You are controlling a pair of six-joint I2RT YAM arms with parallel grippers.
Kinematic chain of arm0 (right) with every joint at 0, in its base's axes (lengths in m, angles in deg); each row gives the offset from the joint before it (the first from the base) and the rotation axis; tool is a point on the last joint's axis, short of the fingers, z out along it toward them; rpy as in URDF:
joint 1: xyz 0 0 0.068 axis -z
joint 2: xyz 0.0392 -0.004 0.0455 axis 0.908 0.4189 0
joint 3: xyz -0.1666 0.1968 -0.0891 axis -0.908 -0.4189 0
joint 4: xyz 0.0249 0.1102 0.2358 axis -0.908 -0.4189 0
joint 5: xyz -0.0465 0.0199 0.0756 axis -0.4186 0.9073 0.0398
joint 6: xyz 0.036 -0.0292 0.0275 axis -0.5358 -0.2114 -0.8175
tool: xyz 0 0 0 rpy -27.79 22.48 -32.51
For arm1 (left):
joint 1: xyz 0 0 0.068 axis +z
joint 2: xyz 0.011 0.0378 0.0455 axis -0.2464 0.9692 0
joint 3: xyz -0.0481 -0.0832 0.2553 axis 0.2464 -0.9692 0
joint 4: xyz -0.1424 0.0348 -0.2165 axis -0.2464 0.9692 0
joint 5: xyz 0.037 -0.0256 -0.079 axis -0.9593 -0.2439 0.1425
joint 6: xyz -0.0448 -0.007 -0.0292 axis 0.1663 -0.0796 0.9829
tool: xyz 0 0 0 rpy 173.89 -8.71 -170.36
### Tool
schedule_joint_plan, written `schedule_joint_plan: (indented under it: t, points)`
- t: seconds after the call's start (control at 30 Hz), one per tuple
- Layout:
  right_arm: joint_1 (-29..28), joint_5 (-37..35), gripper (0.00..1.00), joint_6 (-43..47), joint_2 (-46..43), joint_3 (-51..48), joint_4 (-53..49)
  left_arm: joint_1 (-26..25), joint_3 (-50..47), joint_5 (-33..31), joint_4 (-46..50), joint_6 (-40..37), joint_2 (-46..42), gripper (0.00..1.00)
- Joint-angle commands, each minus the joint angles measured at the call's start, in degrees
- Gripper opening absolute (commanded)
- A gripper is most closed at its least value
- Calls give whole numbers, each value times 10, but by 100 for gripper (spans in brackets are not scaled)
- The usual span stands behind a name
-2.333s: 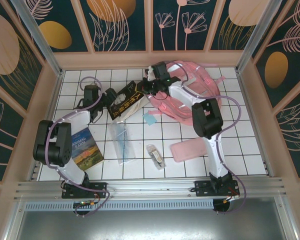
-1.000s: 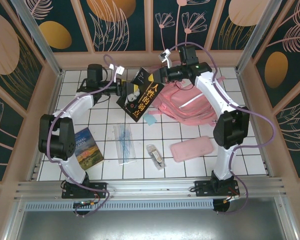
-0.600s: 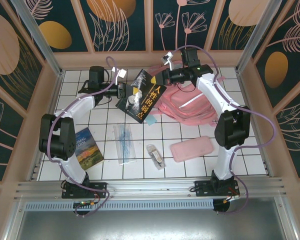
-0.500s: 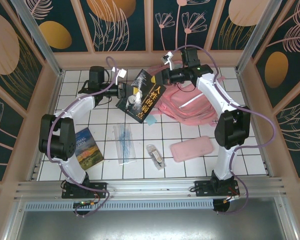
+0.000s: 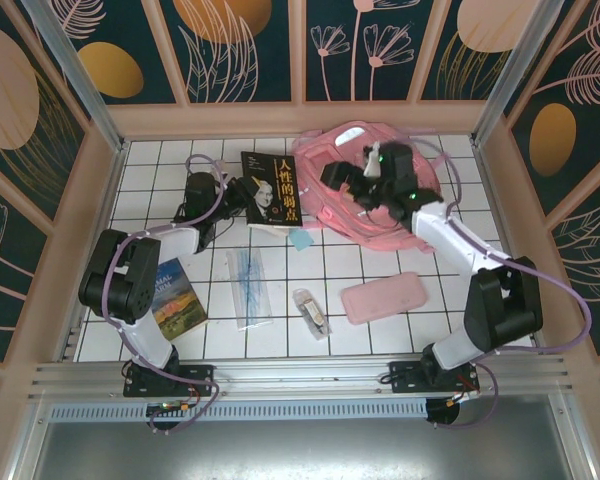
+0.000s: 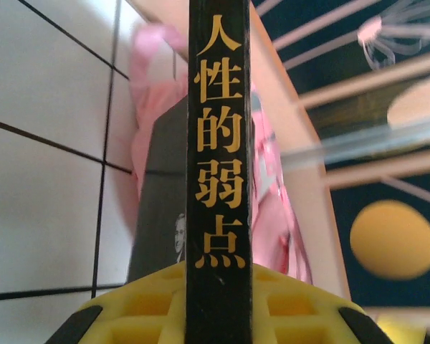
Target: Pack the student bag
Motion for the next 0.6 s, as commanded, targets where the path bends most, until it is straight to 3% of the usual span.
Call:
schedule_joint_plan:
  t: [0.0, 0.2, 0.4, 0.57]
  points:
    - [-56, -47, 99, -172, -25, -82, 210, -29, 8, -150, -190, 85, -44, 0]
    - [-139, -61, 99, -316, 19, -148, 422, -66, -11, -250, -286, 116, -42, 0]
    - [-145, -58, 99, -392, 75, -168, 635, -98, -21, -285, -313, 139, -46, 0]
    - [-145, -66, 99, -425, 115, -155, 688, -120, -42, -304, -332, 171, -46, 0]
